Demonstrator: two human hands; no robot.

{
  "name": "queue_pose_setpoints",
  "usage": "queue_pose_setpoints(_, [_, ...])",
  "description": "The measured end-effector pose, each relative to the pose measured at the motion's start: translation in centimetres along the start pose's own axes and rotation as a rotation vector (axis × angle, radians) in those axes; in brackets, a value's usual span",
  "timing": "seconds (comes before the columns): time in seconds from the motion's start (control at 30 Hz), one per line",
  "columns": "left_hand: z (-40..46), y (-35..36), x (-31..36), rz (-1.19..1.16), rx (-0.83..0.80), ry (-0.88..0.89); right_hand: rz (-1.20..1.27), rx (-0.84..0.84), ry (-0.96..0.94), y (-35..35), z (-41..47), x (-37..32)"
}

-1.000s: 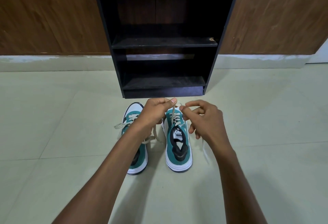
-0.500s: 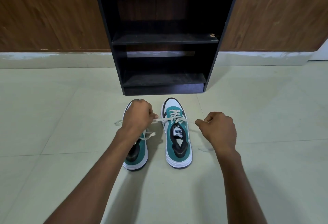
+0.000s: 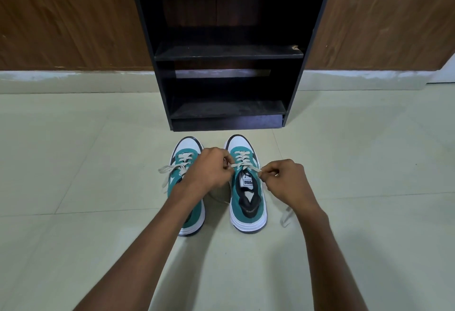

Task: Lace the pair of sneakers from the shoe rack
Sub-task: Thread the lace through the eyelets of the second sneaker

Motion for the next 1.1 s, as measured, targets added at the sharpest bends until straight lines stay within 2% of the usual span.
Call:
queue_pose_setpoints(0.1, [-0.2, -0.8, -0.5, 0.088, 0.093, -0.069, -0.039, 0.025, 0.082, -0.6, -0.3, 0.8])
queue_pose_setpoints(0.2, [-0.2, -0.6, -1.2, -0.109, 0.070, -0.129, 0.118, 0.027, 0.093, -0.7, -0.5, 0.5])
queue_pose_setpoints(0.3, [0.1, -0.3, -1.5, -0.613, 0.027, -0.153, 0.543, -0.011, 0.054, 0.1, -0.3, -0.3])
queue_pose_setpoints(0.4, [0.6, 0.3, -1.2, -1.213, 0.025, -0.089, 0.960, -0.020, -0.101, 1.1, -0.4, -2.0])
queue_pose_setpoints(0.47, [0.3, 1.0, -0.4, -1.554, 0.019, -0.090, 1.075, 0.037, -0.125, 1.9, -0.5, -2.4])
queue_pose_setpoints(0.53, [-0.1, 1.7, 0.5, -1.701, 0.095, -0.100, 1.105, 0.115, -0.150, 2.7, -0.5, -2.2])
queue_pose_setpoints(0.63, [0.0, 2.5, 0.3, -1.573, 0.259, -0.123, 1.088, 0.183, -0.159, 3.6, -0.6, -2.0])
queue_pose_setpoints(0.87, [-0.1, 1.4, -0.5, -1.209, 0.376, -0.160, 1.095, 0.246, -0.166, 4.1, -0.9, -2.1])
queue_pose_setpoints(0.97, [0.1, 1.3, -1.0, -1.184, 0.404, -0.175, 1.076, 0.260, -0.178, 4.0, -0.9, -2.2])
queue_pose_setpoints(1.1, [0.8, 1.9, -0.6, -1.351, 0.378, -0.149, 1.019, 0.286, -0.209, 3.7, -1.1, -2.5])
Point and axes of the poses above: each hand's wrist, its own z-axis towards the middle knuckle, its own y-axis out of the palm, x = y × z, the point moved 7 cm from there along z, towards the middle knuckle, and after that the axes turned 8 degrees about -x, right-handed, at the moved point
